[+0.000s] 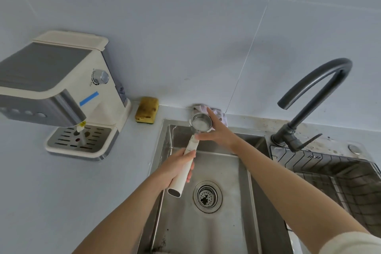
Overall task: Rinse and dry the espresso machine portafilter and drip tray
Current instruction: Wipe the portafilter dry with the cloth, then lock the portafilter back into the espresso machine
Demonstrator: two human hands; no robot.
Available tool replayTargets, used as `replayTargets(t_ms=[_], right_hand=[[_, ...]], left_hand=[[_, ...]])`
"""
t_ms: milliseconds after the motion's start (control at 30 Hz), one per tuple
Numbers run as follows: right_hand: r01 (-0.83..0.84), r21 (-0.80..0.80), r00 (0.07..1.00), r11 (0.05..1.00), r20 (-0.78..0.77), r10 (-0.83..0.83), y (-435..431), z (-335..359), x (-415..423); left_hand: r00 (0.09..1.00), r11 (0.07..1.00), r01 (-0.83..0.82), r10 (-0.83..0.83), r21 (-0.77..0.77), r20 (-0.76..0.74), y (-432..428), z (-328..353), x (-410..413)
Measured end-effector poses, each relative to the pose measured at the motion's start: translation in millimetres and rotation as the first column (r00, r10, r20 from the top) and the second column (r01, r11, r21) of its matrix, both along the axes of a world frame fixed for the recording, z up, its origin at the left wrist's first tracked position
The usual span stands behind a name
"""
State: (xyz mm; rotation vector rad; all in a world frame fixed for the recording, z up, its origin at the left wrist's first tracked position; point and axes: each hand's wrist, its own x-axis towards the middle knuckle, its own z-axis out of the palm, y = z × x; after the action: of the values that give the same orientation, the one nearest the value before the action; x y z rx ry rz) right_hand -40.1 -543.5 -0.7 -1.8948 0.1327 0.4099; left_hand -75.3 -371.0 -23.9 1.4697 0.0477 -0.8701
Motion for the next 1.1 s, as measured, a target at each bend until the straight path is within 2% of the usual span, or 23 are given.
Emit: replayTargets(t_ms=[200, 300, 400, 633, 767, 1000, 1100], right_hand=[[0.132, 0.032, 0.967, 0.991, 0.217, -0.136, 7.9, 3.5, -39.8], [0.145, 0.076, 0.956, 0.987, 0.247, -0.159, 11.2, 0.0, -57.4], [0.155, 0.069, 0.947, 0.986, 0.275, -0.168, 20.7, -0.4, -72.7], [0.144, -0.004, 0.940, 0.990, 0.314, -0.136, 68.4, 13.2, -109.5], [0.131, -0.036, 0.941, 0.991, 0.319, -0.113, 107.6, 18.5, -121.4], [0.134, -0.081, 0.947, 0.988, 0.305, -0.103, 200.1, 20.0, -129.7], [0.176, -0.100, 0.942, 0.979, 0.304, -0.138, 245.7, 16.3, -131.8]], left_hand=[[0.981, 0.986, 0.155, -0.162, 0.069, 0.109, 16.2, 19.0, -25.0], [0.950, 0.957, 0.234, -0.263, 0.172, 0.168, 25.7, 26.6, -40.5], [0.940, 0.936, 0.252, -0.297, 0.246, 0.168, 38.5, 33.9, -56.6], [0.943, 0.854, 0.142, -0.271, 0.501, 0.195, 86.0, 53.3, -95.3], [0.928, 0.732, 0.035, -0.276, 0.680, 0.249, 125.3, 51.6, -110.1], [0.902, 0.602, -0.081, -0.295, 0.795, 0.315, 219.0, 46.7, -116.8], [0.869, 0.513, -0.085, -0.382, 0.854, 0.316, 263.2, 48.6, -116.4]])
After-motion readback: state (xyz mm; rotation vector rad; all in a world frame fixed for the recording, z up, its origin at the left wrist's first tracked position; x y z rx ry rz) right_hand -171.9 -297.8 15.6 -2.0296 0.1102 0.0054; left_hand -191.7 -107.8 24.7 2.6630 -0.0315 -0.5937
